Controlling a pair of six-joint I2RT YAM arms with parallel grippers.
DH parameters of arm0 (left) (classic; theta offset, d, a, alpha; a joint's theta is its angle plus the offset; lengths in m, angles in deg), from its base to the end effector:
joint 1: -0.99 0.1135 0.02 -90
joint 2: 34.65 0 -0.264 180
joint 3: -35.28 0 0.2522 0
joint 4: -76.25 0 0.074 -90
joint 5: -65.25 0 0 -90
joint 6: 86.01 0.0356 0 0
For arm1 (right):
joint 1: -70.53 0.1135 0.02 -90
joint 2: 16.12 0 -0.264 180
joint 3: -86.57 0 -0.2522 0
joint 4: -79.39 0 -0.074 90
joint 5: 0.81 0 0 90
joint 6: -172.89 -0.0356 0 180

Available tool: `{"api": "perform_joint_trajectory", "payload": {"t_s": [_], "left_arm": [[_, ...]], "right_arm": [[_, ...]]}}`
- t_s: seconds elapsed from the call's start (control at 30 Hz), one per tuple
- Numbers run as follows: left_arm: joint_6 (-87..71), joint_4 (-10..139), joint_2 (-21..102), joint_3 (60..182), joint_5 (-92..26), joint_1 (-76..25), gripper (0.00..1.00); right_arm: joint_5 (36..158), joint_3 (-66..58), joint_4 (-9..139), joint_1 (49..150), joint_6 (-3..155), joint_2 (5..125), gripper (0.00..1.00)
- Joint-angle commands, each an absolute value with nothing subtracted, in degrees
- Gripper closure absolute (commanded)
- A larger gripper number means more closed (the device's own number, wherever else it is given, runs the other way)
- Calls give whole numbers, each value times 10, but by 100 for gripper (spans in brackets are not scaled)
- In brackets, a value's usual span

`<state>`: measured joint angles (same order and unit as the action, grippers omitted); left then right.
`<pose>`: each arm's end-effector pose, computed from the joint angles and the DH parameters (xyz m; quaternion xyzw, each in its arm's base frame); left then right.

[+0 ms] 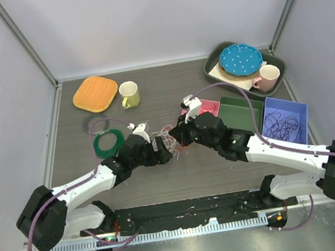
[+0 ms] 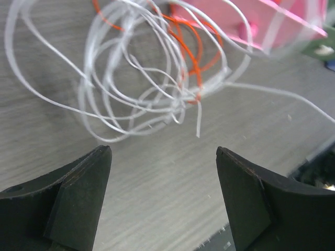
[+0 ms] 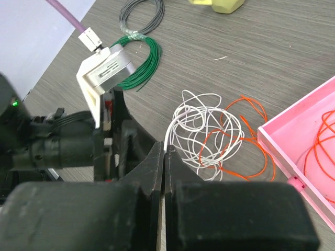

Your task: Untangle the cables

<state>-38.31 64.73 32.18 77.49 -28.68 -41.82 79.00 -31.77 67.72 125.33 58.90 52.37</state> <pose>0.1699 -0.1607 0.1866 0.0195 0.8910 -0.3286 0.3127 0.1648 0.2227 0.2945 -0.1647 0.7931 0.3136 0.4955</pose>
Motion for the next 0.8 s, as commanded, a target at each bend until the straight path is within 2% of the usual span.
{"api": "perform_joint_trajectory", "payload": {"t_s": [0.0, 0.13, 0.37, 0.53, 0.63, 0.73, 0.77], "left_arm": [[-369, 627, 344, 817, -163, -418, 16], [-377, 643, 346, 811, -146, -418, 16], [-404, 715, 408, 835, -159, -419, 18], [-416, 772, 465, 854, -228, -419, 19], [-432, 804, 505, 868, -283, -419, 28], [-436, 802, 539, 881, -290, -418, 43], [-438, 798, 544, 883, -288, -419, 57]], "right_arm": [[780, -327, 695, 1254, 576, 468, 99], [745, -333, 676, 1254, 577, 445, 99], [761, -336, 675, 1254, 577, 438, 99], [752, -341, 680, 1254, 577, 434, 99], [746, -342, 679, 1254, 577, 429, 99], [738, -348, 680, 1254, 576, 421, 99], [735, -349, 680, 1254, 577, 418, 99]]}}
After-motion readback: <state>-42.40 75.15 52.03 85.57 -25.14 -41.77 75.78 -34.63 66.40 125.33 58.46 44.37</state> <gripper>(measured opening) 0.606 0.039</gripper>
